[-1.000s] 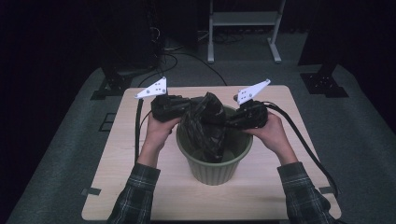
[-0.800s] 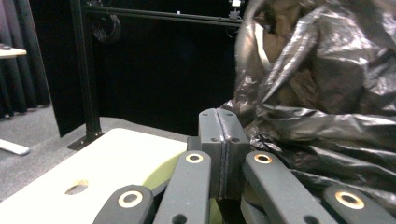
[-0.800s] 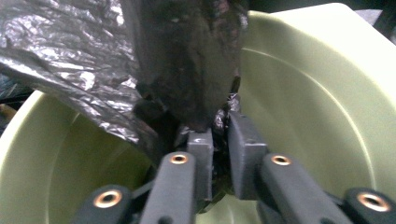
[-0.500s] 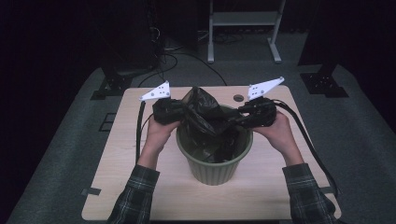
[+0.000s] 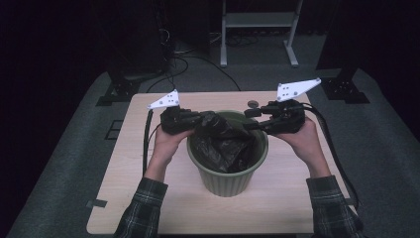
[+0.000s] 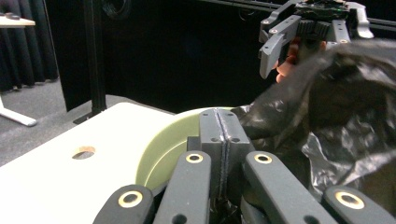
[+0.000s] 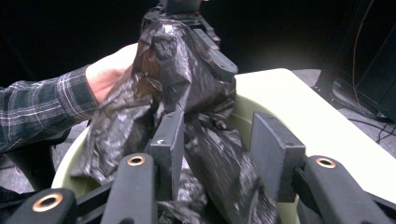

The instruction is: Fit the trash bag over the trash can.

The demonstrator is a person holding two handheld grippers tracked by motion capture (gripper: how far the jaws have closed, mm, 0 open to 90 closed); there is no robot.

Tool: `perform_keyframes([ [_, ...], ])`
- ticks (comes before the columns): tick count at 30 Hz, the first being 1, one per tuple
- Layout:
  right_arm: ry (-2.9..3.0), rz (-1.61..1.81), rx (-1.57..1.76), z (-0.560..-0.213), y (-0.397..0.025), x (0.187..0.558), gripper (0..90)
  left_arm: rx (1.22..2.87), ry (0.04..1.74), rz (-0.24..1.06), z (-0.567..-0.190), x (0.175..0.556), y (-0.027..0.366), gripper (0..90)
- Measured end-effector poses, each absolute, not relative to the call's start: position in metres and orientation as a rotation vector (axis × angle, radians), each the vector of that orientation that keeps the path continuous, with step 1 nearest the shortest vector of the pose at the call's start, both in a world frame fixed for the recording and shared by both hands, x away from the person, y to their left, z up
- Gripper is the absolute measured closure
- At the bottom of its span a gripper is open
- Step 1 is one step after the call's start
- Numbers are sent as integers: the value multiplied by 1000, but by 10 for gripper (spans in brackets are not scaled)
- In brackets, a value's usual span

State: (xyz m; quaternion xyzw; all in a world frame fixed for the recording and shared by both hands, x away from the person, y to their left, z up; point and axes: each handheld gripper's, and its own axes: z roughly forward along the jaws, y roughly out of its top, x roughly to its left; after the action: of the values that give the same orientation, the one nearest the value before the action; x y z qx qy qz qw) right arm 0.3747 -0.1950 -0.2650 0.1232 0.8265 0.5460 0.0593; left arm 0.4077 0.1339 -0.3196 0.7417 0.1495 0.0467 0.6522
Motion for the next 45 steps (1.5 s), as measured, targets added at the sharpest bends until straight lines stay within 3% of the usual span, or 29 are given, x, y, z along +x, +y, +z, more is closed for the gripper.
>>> perform_keyframes([
  [6,2548,1636,320,-268,-174,372,545,1666,334,100,-317,406,135,896],
  [7,2575,1601,305,-272,-165,373,643,1664,327,96,-316,404,136,896],
  [8,2575,1601,305,-272,-165,373,643,1664,327,96,-316,404,136,895],
  [9,2578,1593,297,-275,-162,375,823,1659,321,98,-315,403,137,895],
  [11,2576,1580,327,-276,-162,378,897,1644,315,98,-314,400,140,895],
  [12,2566,1578,345,-276,-163,381,899,1644,315,98,-314,400,140,888],
  [17,2532,1625,410,-277,-173,389,899,1615,333,106,-315,394,152,647],
  [18,2523,1640,418,-277,-178,391,899,1609,339,115,-315,392,154,647],
  [22,2510,1675,436,-275,-187,394,899,1618,342,129,-318,386,162,482],
  [28,2499,1717,434,-275,-195,396,899,1653,316,110,-323,383,159,408],
  [30,2492,1743,434,-274,-197,397,899,1676,289,89,-323,383,154,457],
  [34,2484,1729,459,-274,-198,400,885,1718,252,90,-322,381,148,848],
  [35,2480,1707,477,-275,-198,400,838,1716,255,83,-321,381,148,896],
  [37,2457,1699,513,-276,-201,401,676,1710,274,90,-321,382,149,897],
  [39,2440,1723,516,-277,-204,398,622,1703,289,96,-321,384,150,897],
  [45,2389,1756,472,-265,-208,378,590,1704,334,112,-321,387,145,897],
])
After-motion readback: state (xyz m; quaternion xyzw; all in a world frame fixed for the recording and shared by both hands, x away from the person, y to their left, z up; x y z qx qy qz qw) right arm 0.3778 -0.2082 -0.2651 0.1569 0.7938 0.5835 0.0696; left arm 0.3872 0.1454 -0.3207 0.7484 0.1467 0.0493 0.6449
